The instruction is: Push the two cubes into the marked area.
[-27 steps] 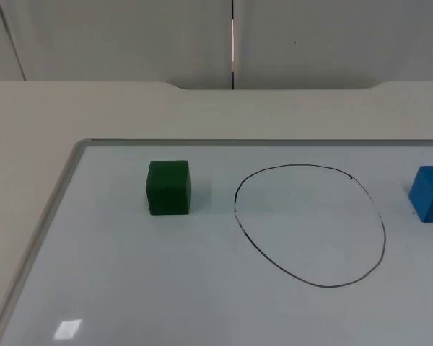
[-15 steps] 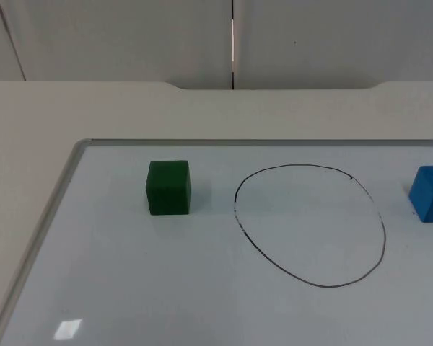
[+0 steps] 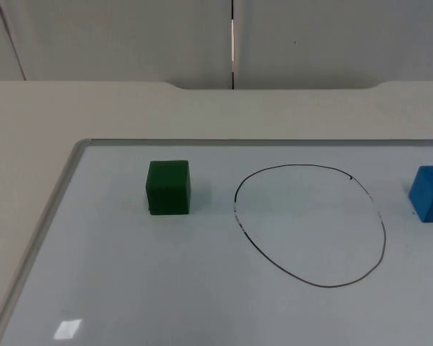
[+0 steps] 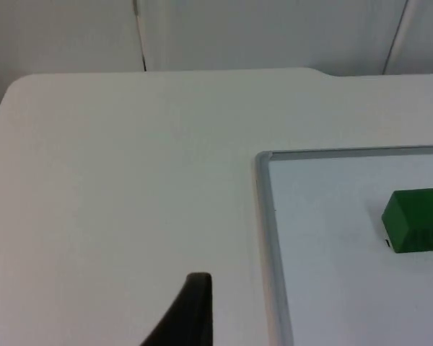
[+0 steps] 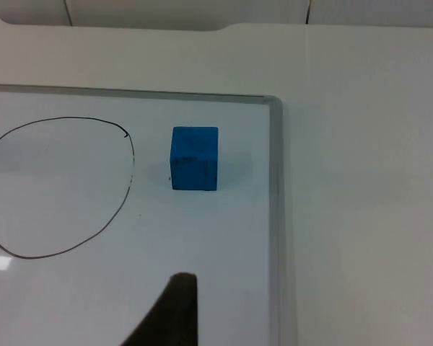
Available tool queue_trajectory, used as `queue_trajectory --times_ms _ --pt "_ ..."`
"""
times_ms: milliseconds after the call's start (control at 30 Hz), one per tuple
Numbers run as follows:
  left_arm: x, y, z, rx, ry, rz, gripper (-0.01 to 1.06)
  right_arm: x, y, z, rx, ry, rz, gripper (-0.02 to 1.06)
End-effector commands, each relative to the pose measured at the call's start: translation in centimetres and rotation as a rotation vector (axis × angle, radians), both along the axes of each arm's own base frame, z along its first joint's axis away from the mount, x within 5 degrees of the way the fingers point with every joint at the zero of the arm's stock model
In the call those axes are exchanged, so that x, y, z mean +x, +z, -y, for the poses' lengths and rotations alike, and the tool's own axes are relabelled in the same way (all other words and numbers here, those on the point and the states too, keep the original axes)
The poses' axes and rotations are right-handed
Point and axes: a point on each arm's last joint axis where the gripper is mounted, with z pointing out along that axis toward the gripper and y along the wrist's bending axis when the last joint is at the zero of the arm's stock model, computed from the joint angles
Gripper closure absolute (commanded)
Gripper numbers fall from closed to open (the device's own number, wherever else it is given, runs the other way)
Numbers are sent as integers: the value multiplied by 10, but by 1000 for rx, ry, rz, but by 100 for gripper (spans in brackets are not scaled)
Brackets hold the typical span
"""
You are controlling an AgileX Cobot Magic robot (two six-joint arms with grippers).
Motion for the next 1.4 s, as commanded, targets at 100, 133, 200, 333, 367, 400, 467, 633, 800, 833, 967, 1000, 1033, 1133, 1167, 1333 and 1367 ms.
queue_trajectory --times_ms 100,133,200,333,367,400,467,633,800,833,967,1000,1033,1133,1167,1333,1367 --pt "11 4 3 -13 -37 21 9 0 0 0 -3 -8 9 -1" --pt "14 4 4 -26 -43 23 9 0 0 0 -3 -8 9 -1" --pt "19 4 6 -53 -48 18 9 0 0 0 -3 -8 9 -1" --pt "28 2 6 -51 -50 -1 12 0 0 0 -3 -8 9 -1" --pt "31 2 6 -63 -49 -2 14 0 0 0 -3 -8 9 -1" --pt "31 2 6 -63 -49 -2 14 0 0 0 -3 -8 9 -1" --pt "37 3 7 -96 -46 11 20 0 0 0 -3 -8 9 -1" --pt "48 4 7 -110 -35 37 40 0 0 0 -3 -8 9 -1" --pt "59 3 6 -113 -30 41 71 0 0 0 -3 -8 9 -1" --pt "63 2 7 -121 -32 42 81 0 0 0 -3 -8 9 -1" --pt "72 2 9 -165 -36 51 96 0 0 0 -3 -8 9 -1" --pt "76 1 9 -176 -39 54 99 0 0 0 -3 -8 9 -1" --pt "79 0 10 -171 -51 56 102 0 0 0 -3 -8 9 -1" --pt "88 -1 11 -170 -61 59 103 0 0 0 -3 -8 9 -1" --pt "93 -3 11 -189 -61 45 103 0 0 0 -3 -8 9 -1" --pt "115 -8 16 -211 -101 -31 103 0 0 0 -3 -8 9 -1" --pt "119 -9 17 -220 -113 -55 103 0 0 0 -3 -8 9 -1"
